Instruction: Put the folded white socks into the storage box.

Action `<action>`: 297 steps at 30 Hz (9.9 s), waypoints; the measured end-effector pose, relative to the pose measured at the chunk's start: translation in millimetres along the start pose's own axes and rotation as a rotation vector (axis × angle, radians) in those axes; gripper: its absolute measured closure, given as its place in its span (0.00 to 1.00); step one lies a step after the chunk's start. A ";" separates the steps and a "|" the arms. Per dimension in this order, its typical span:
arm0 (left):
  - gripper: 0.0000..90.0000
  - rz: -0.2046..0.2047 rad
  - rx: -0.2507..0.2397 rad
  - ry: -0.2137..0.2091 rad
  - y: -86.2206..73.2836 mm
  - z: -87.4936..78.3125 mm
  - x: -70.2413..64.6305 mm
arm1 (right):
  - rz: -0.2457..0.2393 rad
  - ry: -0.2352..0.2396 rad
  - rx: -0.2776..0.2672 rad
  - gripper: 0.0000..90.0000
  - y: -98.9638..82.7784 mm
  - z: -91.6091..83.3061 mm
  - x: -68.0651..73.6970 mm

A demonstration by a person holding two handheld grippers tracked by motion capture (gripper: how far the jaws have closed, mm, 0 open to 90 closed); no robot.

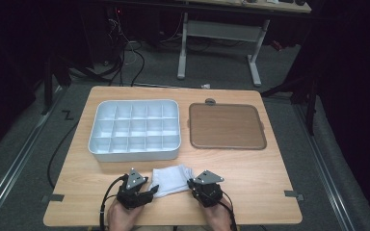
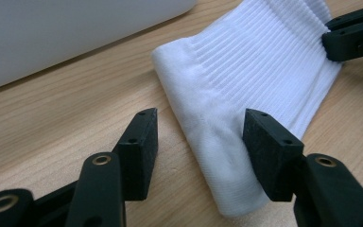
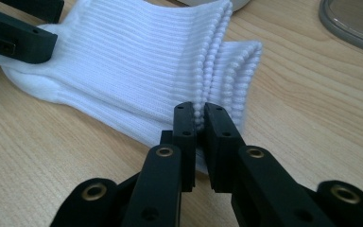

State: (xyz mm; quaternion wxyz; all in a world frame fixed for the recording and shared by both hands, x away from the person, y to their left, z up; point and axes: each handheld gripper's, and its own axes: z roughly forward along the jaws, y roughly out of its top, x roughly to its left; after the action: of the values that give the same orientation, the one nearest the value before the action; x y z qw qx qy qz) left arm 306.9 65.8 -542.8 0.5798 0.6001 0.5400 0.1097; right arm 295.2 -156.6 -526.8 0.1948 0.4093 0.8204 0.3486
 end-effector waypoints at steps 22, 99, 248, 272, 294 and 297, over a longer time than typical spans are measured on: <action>0.49 -0.137 0.021 -0.037 43.3 5.5 4.8 | 0.022 0.078 -0.082 0.70 18.1 -20.7 0.5; 0.94 -0.280 0.129 -0.086 54.1 27.5 14.3 | -0.052 0.098 -0.036 0.91 23.4 27.3 24.8; 0.95 -0.214 0.198 -0.202 67.2 66.3 -36.9 | 0.008 0.118 -0.004 0.88 29.0 29.4 -5.0; 0.95 -0.176 0.192 -0.165 62.9 72.6 -29.8 | 0.003 0.150 -0.006 0.88 35.1 38.1 -4.4; 0.95 -0.062 0.176 -0.138 44.2 75.2 -31.1 | 0.066 0.160 -0.023 0.76 32.0 30.5 -7.8; 0.94 -0.057 0.174 -0.139 44.2 74.6 -31.6 | 0.075 0.159 -0.033 0.75 30.7 25.5 -9.4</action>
State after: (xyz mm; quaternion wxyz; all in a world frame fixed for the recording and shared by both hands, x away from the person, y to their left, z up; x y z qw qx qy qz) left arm 374.0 9.5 -513.8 0.5644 0.6387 0.5229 0.0038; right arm 332.6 -140.7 -521.4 0.1228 0.4074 0.8115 0.4005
